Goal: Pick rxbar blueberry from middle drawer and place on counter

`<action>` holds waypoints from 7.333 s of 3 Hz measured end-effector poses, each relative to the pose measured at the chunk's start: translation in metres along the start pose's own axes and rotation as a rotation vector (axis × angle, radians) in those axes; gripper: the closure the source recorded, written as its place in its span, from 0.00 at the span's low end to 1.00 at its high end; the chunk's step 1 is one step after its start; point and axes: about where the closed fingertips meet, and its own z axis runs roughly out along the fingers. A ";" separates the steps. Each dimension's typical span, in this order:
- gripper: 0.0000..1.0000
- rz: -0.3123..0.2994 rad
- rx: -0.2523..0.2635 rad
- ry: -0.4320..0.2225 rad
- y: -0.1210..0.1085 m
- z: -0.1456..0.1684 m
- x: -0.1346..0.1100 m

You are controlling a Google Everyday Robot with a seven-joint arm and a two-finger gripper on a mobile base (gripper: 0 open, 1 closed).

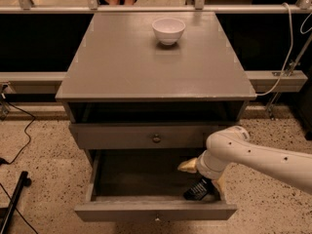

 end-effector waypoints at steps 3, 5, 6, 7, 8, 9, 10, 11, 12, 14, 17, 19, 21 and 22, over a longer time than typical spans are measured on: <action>0.08 -0.023 0.011 -0.057 -0.017 0.043 -0.007; 0.06 0.014 -0.006 -0.052 -0.003 0.076 0.002; 0.06 0.021 -0.006 -0.038 0.003 0.086 0.004; 0.07 0.019 -0.008 -0.021 0.009 0.092 0.006; 0.12 0.022 -0.016 -0.012 0.015 0.098 0.007; 0.38 0.036 -0.035 -0.006 0.018 0.105 0.007; 0.61 0.045 -0.043 -0.008 0.019 0.105 0.008; 0.84 0.045 -0.043 -0.008 0.019 0.101 0.008; 1.00 0.045 -0.039 -0.009 0.018 0.100 0.007; 1.00 0.073 0.235 -0.099 0.005 0.031 0.004; 1.00 -0.112 0.510 -0.109 0.091 -0.218 -0.051; 1.00 -0.236 0.516 0.024 0.106 -0.347 -0.060; 1.00 -0.300 0.532 0.136 0.058 -0.362 -0.030; 1.00 -0.346 0.571 0.236 0.022 -0.390 -0.011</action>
Offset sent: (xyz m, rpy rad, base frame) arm 0.0052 0.0306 -0.0391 0.0540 0.0403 0.0330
